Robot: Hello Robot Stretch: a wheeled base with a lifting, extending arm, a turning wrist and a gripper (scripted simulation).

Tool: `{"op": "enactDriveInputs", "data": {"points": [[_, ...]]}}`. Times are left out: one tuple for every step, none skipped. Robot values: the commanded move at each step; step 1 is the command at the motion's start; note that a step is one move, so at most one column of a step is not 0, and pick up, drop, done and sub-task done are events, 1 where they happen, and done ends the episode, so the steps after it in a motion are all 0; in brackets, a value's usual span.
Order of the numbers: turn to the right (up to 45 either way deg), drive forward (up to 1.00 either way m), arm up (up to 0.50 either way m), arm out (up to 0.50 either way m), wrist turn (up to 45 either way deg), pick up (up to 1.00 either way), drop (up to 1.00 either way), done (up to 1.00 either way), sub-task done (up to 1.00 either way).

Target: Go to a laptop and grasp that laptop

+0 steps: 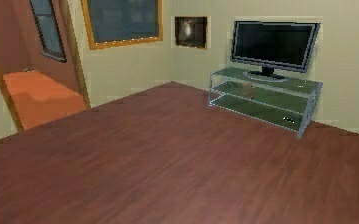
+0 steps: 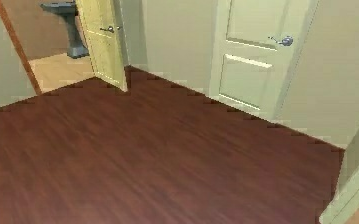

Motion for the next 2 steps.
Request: {"op": "enactDriveInputs", "data": {"points": [[0.0,0.5,0.0,0.0,0.0,0.0,0.0,0.0,0.0],[-45.0,0.0,0.0,0.0,0.0,0.0,0.0,0.0,0.0]]}}
